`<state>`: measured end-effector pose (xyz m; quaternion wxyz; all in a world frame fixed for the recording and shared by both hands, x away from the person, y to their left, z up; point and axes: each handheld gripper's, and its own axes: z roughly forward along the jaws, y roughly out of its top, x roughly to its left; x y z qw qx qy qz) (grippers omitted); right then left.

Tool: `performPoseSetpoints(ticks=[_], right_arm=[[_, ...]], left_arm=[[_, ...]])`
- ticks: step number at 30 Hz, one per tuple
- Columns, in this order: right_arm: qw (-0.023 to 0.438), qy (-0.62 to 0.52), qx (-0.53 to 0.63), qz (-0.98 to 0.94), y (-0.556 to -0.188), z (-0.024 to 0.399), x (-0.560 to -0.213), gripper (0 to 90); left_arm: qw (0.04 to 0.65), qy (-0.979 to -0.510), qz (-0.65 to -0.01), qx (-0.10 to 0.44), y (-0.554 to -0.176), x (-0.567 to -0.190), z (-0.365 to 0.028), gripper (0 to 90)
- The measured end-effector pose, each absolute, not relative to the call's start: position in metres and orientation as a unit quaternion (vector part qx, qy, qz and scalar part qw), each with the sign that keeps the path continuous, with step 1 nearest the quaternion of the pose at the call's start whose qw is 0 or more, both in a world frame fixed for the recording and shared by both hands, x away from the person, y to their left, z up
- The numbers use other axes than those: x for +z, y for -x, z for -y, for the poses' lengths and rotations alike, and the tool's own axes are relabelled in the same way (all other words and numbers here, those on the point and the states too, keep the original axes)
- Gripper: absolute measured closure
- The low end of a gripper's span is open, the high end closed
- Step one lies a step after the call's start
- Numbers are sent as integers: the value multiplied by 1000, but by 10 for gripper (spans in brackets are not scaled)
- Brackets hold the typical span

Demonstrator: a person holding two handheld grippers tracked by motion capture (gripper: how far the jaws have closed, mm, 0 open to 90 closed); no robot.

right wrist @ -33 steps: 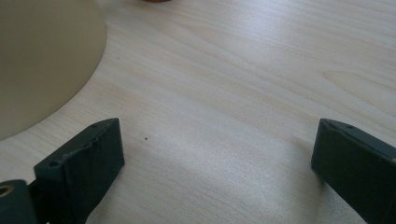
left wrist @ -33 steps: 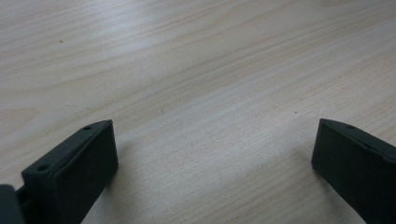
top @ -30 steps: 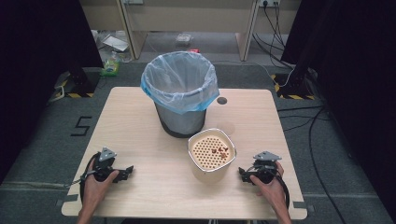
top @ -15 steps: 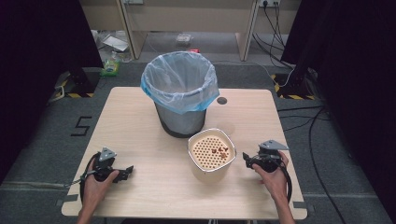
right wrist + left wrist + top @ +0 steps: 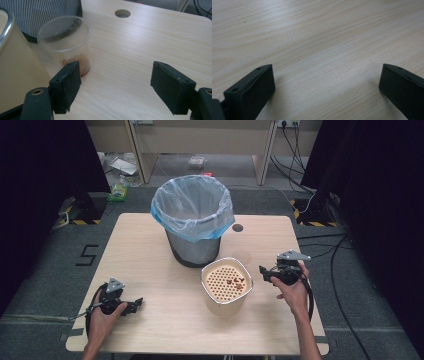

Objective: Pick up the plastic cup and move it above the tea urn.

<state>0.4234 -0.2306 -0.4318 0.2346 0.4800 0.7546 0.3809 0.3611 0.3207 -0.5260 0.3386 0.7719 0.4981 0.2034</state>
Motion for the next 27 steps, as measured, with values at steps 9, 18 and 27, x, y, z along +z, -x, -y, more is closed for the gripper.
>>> performPoseSetpoints(ticks=[9, 18, 27], right_arm=[[236, -475, 397, -749, -434, 229, -416, 296], [238, -463, 407, -751, -444, 215, -406, 355], [228, -440, 404, -769, -456, 193, -405, 429]], left_arm=[[339, -772, -498, 203, -361, -526, -321, 0], [339, -772, -498, 204, -361, -526, -321, 0], [339, -772, -498, 203, -361, -526, -321, 0]])
